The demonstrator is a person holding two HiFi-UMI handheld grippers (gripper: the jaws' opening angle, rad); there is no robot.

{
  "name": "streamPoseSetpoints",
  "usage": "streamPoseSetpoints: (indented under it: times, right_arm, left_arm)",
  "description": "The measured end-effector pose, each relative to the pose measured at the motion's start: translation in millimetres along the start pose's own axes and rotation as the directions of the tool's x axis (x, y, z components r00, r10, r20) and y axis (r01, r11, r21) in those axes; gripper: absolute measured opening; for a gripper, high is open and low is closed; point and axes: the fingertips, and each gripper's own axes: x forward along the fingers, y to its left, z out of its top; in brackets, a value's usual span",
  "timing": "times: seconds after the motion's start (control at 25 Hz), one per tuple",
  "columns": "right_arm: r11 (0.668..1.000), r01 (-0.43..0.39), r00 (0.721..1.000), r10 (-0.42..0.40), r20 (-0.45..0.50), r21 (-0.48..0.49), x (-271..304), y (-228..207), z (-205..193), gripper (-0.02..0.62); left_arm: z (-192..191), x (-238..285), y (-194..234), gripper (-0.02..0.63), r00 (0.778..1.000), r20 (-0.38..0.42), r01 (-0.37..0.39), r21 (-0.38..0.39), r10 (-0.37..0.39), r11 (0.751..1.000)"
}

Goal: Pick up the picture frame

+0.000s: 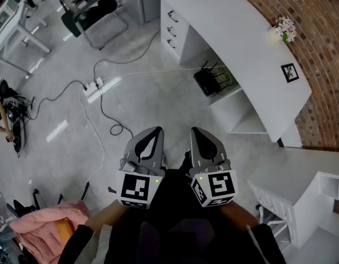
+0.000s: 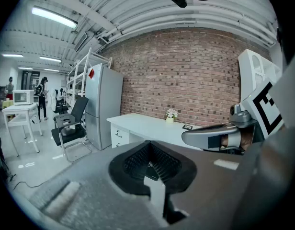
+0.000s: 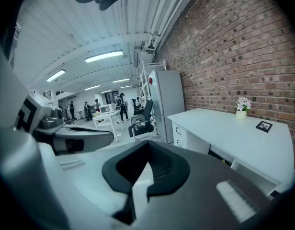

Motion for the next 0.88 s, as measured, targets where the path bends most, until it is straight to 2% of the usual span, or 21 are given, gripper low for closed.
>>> streamPoseSetpoints:
  times: [0.64,0.88]
  right_arm:
    - [1.0,-0.003,1.0,0.003,-0.001,0.008,5.8,-4.2,3.4,0.0]
    - [0.999,0.009,1.0,-0.009,0.002,0.048,5.8,-10.3,0.8,0.002]
  left_arm:
    - [0.1,5.7,4.2,-0.003,1.0,-0.01,-0.01,-0.008,0.01,1.0]
    - [-2.0,6.8,5.6,-0.002,1.0,-0.011,-0.013,-0.018,0.013,1.0]
